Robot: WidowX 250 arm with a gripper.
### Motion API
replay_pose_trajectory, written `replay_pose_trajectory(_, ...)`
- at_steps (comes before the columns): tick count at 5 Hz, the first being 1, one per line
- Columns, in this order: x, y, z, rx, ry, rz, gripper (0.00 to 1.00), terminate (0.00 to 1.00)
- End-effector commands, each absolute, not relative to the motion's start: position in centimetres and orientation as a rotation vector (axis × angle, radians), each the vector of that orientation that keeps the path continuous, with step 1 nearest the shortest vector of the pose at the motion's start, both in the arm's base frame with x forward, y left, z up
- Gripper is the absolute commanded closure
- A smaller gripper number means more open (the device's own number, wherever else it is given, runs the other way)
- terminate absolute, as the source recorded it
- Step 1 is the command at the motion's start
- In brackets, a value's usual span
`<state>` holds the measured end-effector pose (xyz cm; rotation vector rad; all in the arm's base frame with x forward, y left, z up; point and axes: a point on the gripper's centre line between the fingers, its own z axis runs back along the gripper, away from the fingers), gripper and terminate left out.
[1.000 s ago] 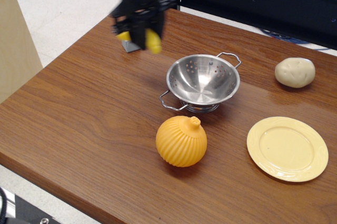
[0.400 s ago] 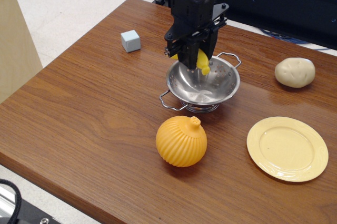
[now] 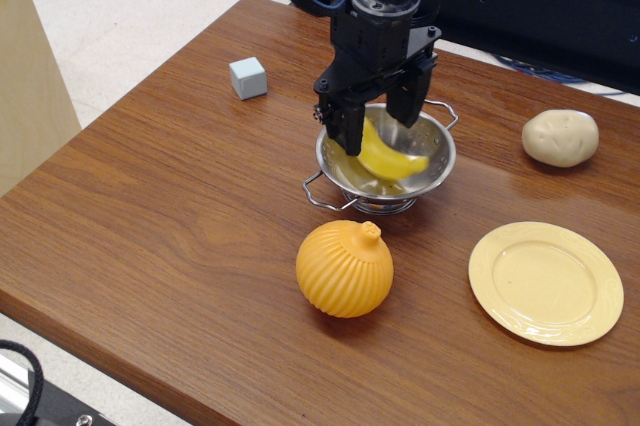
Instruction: Put banana in colander
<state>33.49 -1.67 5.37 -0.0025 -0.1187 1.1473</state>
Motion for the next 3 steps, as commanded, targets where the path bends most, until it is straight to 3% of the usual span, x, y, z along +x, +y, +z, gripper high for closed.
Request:
replay_pose_trajectory(1,34.23,-0.78,12.7,-0.083,-0.257,1.051,0.0,0.0)
replay_pose_trajectory(2,34.23,-0.78,12.7,-0.083,-0.257,1.051,0.0,0.0)
replay_pose_trajectory(3,34.23,-0.78,12.7,-0.083,-0.257,1.051,0.0,1.0)
